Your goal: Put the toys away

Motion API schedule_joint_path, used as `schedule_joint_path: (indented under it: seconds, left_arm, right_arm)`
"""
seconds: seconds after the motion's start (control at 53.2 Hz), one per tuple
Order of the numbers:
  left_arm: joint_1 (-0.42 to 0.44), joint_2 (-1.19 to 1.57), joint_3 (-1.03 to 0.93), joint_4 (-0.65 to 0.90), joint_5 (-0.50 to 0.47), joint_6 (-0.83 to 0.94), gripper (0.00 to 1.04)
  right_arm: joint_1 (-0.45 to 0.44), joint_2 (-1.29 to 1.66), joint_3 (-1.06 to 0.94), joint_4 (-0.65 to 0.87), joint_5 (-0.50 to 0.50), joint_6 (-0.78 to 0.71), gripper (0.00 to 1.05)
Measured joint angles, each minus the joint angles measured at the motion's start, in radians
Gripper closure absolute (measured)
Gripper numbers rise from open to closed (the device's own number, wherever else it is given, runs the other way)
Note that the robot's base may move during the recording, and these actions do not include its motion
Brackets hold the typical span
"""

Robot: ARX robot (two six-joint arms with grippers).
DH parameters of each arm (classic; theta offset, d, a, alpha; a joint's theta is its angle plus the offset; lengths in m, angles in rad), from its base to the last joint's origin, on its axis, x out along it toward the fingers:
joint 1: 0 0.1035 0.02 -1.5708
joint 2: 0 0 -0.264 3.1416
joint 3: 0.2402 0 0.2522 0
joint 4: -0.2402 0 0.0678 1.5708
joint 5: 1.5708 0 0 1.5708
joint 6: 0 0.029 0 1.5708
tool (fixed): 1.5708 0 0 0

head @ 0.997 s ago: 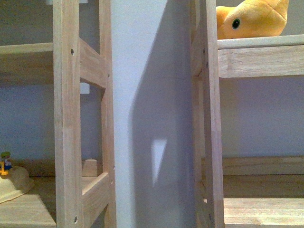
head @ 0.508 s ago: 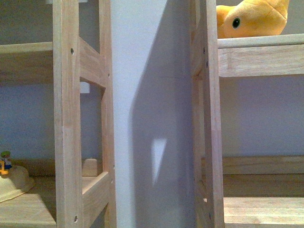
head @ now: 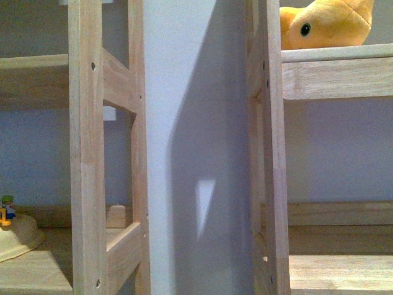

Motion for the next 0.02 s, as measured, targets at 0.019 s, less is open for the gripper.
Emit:
schedule_joint_path:
  seconds: [0.019]
  left_arm:
    - [0.0,0.0,0.0,0.0,0.0,0.0,0.06]
  right_arm:
    - [0.0,0.0,0.0,0.0,0.0,0.0,0.07]
